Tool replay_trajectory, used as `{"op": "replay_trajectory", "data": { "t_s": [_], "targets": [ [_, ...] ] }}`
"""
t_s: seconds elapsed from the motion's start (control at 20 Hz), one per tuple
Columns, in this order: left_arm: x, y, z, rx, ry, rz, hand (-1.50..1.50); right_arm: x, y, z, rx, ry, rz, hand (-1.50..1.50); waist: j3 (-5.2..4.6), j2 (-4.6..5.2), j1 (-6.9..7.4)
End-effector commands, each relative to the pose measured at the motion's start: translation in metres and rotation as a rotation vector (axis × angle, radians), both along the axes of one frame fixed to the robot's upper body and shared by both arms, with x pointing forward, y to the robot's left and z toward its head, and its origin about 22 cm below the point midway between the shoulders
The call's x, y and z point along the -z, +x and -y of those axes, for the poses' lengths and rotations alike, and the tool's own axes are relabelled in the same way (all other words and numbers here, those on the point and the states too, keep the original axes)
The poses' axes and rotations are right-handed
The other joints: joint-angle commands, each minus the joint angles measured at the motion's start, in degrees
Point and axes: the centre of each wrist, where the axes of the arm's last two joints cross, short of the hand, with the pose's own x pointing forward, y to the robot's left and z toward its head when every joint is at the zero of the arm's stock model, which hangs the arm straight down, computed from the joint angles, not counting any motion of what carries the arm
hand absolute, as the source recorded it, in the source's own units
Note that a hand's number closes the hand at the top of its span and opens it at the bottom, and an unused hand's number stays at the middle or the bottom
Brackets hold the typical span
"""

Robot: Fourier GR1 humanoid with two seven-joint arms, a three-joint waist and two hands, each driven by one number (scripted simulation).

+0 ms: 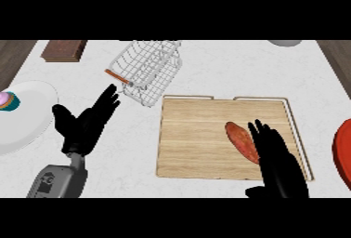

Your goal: Pick the sweet potato from the tray and place it in the tiered basket

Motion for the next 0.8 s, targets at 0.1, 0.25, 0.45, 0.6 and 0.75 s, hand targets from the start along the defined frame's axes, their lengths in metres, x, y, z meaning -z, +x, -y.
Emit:
{"op": "replay_trajectory", "data": {
  "t_s": [0.1, 0.25, 0.45, 0.6, 0.75],
  "targets": [
    [-0.002, -0.005, 0.011, -0.023, -0.006, 0.018, 0.00, 0.007, 0.029, 0.015, 0.023, 0.042, 0.011, -1.50, 0.00, 0.01, 0.12],
    [-0.022, 0.020, -0.008, -0.015, 0.010, 0.008, 0.00, 0.014, 0.042, 0.004, 0.015, 0.050, -0.003, -1.50, 0.00, 0.05, 0.10],
    [-0.002, 0.003, 0.002, -0.014, -0.016, 0.000, 0.00, 0.044, 0.033, 0.008, 0.040, 0.050, -0.020, -1.50, 0.00, 0.00, 0.10],
    [0.004, 0.006, 0.016, 0.001, 0.007, -0.009, 0.00, 0.036, 0.056, 0.029, 0.029, 0.051, -0.011, -1.50, 0.00, 0.03, 0.11],
    [0.004, -0.022, 0.012, 0.001, -0.007, 0.002, 0.00, 0.049, 0.058, 0.032, 0.042, 0.049, -0.035, -1.50, 0.01, -0.01, 0.38]
  ]
}}
